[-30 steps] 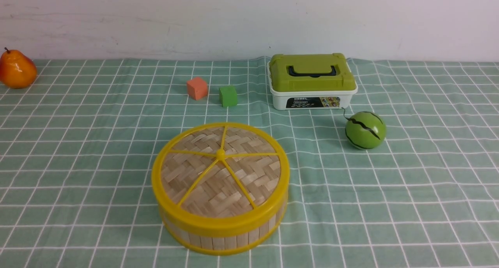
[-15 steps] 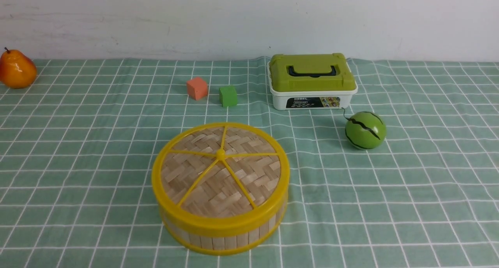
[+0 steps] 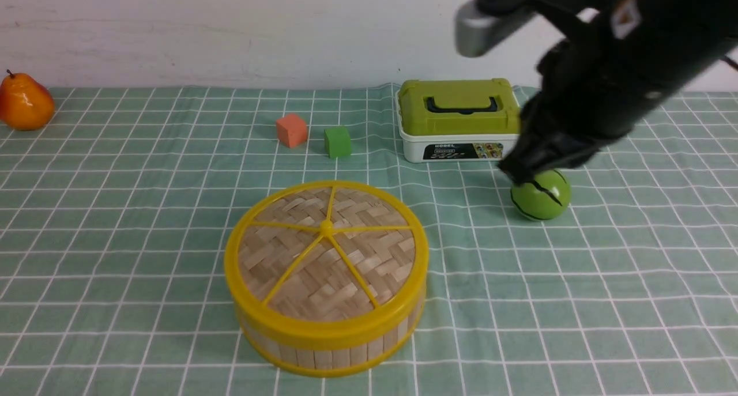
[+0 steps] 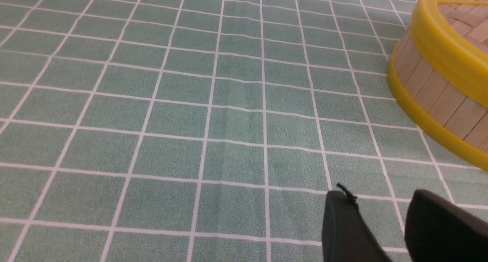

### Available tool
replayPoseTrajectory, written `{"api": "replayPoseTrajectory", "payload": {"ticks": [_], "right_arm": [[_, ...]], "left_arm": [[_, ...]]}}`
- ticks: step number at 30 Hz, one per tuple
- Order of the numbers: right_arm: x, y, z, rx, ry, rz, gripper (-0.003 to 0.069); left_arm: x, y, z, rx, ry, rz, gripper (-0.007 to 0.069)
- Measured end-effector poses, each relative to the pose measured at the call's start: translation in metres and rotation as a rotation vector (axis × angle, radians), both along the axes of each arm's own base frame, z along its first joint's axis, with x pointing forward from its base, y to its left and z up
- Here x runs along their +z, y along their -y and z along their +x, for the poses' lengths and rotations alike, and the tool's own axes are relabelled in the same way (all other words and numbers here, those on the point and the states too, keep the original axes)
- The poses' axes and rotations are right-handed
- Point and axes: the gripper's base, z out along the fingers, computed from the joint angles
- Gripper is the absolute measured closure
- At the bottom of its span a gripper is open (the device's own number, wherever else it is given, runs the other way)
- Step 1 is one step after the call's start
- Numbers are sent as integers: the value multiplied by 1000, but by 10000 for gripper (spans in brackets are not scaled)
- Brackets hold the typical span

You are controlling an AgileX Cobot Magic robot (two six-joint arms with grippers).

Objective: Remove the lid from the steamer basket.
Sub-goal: Use the right arm to lift the lid of the steamer

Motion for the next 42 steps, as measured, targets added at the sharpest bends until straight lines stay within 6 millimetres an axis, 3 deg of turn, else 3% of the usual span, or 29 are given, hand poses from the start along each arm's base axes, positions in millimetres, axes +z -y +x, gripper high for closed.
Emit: {"api": "replayPoseTrajectory", "payload": {"ticks": [9, 13, 14, 18, 22, 27, 33, 37, 42], "right_arm": [[-30, -69, 59, 54, -28, 40, 563], [-52, -96, 73, 81, -57, 56, 478], [-60, -106, 78, 93, -64, 61, 424], [-83, -123, 88, 103, -85, 56, 330], [-103, -131, 96, 83, -101, 56, 293], [-125, -136, 102, 73, -132, 38, 301], [-134, -140, 102, 72, -167, 58, 342], [-134, -141, 102, 73, -174, 61, 395], [-133, -140, 101, 75, -185, 54, 549]], "left_arm": [[0, 0, 0, 0, 0, 0, 386], [0, 0, 0, 0, 1, 0, 386], [0, 0, 0, 0, 1, 0, 386], [0, 0, 0, 0, 1, 0, 386], [0, 0, 0, 0, 1, 0, 386], [0, 0, 0, 0, 1, 0, 386], [0, 0, 0, 0, 1, 0, 386], [0, 0, 0, 0, 1, 0, 386], [0, 0, 0, 0, 1, 0, 386]]}}
